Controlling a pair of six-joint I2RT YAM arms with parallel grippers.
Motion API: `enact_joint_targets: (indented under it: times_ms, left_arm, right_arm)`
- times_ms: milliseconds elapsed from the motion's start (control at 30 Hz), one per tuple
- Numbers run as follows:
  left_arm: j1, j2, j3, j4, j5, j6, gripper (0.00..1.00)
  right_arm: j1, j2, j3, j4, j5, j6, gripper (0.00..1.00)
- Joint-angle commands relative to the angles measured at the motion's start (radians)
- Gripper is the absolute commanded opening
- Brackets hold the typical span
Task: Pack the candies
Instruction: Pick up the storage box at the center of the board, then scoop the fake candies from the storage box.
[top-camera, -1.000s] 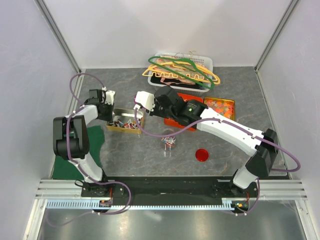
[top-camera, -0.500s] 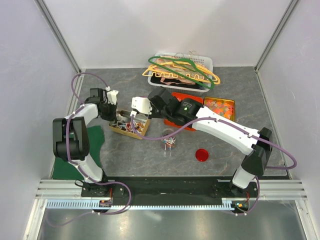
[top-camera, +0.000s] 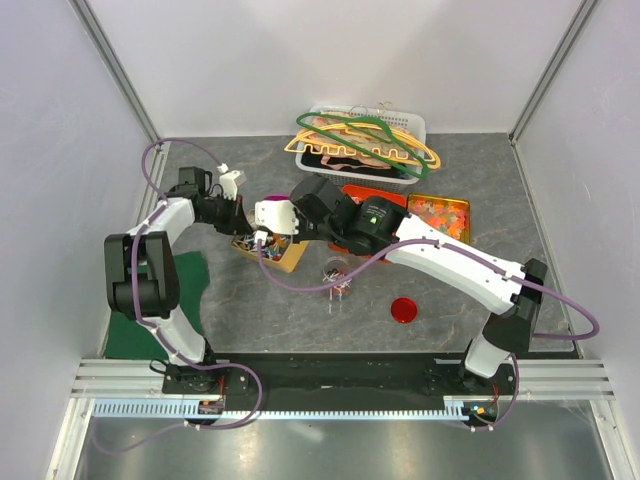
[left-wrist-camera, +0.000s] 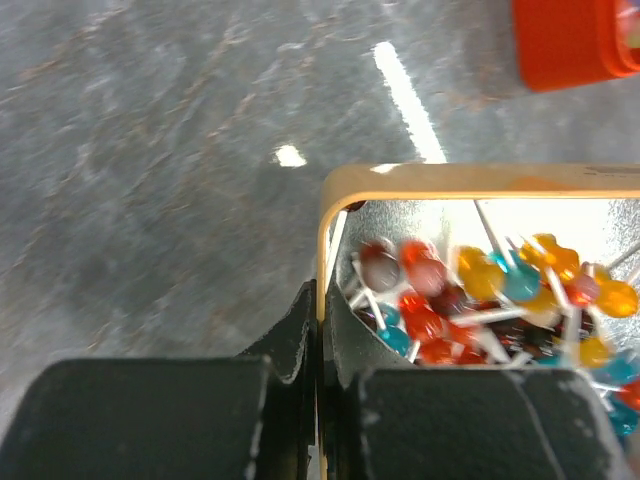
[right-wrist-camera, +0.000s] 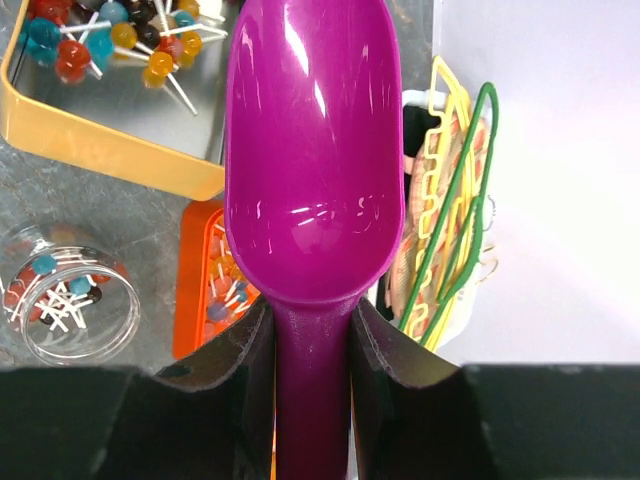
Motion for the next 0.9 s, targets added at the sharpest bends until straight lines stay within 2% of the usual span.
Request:
enact_joint_targets:
  times_ms: [0,67,167,200,300,533,567,867]
  left_arm:
    - [-0.001,0.002,0.055,-0.035,0.061,-0.024,0.02]
    - [-0.001,-0.011,0.052,-0.019,0.002,-0.034,0.02]
    - [-0.004,-0.035,0.044,0.008,-0.145,-0.056,0.02]
    - [-0.009,-0.040,0.047,0.011,-0.241,-0.064,0.02]
    - [-0.013,-0.052,0.044,0.022,-0.361,-0.082,0.02]
    - [-0.049,-0.083,0.001,0.050,-0.509,-0.097,0.02]
    - [-0.084,-0.087,-0.005,0.051,-0.526,-0.096,0.02]
    - [-0.107,-0.086,-0.019,0.054,-0.538,-0.102,0.02]
  right_arm:
    - [0.016,-0.009,0.032,-0.016,0.069,-0.061,0.00]
    - [0.025,0.000,0.015,-0.021,0.100,-0.082,0.00]
    - [0.043,0.021,-0.019,-0.022,0.189,-0.148,0.00]
    - [0.046,0.029,-0.031,-0.018,0.241,-0.164,0.00]
    - [0.057,0.067,-0.041,-0.016,0.299,-0.207,0.00]
    - [0.071,0.207,-0.042,0.059,0.384,-0.234,0.00]
    - [0.074,0.225,-0.036,0.071,0.390,-0.242,0.00]
    - [0.085,0.385,0.061,0.086,0.369,-0.296,0.00]
